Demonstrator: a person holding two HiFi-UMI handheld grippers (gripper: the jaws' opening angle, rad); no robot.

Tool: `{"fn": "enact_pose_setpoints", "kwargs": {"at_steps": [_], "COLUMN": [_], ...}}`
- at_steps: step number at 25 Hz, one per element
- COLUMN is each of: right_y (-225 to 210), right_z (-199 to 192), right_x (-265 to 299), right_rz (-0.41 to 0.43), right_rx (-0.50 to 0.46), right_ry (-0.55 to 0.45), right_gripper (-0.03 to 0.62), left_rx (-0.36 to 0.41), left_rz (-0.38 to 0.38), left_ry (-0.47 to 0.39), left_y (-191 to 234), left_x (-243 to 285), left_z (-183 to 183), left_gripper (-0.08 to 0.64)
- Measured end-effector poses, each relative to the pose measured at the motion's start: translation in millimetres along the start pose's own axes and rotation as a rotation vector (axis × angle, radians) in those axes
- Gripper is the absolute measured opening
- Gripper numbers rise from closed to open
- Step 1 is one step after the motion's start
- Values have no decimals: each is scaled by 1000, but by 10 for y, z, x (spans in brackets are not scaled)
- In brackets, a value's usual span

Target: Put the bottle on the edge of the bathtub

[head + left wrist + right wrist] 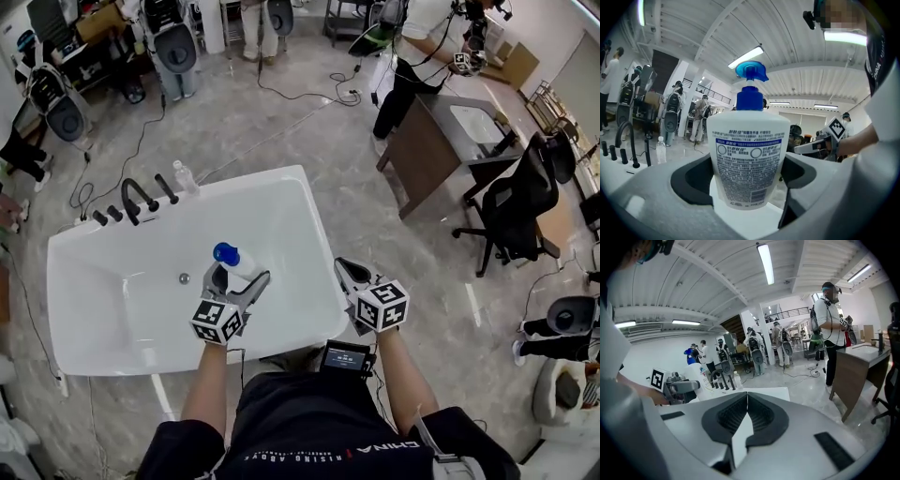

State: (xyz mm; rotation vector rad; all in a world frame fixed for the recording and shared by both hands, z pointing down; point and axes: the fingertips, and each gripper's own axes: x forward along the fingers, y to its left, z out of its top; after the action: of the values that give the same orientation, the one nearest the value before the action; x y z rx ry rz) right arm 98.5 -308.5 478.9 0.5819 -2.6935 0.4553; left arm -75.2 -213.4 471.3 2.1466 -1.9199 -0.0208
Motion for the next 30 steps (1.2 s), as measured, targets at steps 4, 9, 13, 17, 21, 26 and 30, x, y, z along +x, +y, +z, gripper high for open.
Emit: {"fn": "enact_pose_setpoints", "kwargs": {"at_steps": [4, 9, 13, 17, 21, 26, 30], "right_y": [-91, -528, -1014, -1560, -2042, -2542, -2876], "right_z": [-18, 37, 145, 359, 556, 572, 525], "right_x": [275, 755, 1208, 1762, 2375, 3061, 3558], "right_rz": [20, 63, 124, 190, 244, 285, 301], "right_rx": [-18, -2, -52, -94, -159, -164, -143], "right_ry": [18, 33, 62, 94, 107, 117, 120], "right_gripper": [15, 15, 15, 15, 15, 15, 15], "left_rx": [11, 16, -4, -53, -46, -29, -3], "left_rz": [-4, 21, 90, 144, 187, 232, 309], "left_ry": [-3, -8, 5, -7, -22, -9, 15], "left_y": [216, 434, 658, 936, 1309, 1706, 2035], "left_x": [231, 808, 1443, 2141, 2861, 3712, 4270], "left_z": [-13, -7, -108, -52, -21, -224, -513], "left_gripper": [446, 446, 446, 446, 446, 446, 446]}}
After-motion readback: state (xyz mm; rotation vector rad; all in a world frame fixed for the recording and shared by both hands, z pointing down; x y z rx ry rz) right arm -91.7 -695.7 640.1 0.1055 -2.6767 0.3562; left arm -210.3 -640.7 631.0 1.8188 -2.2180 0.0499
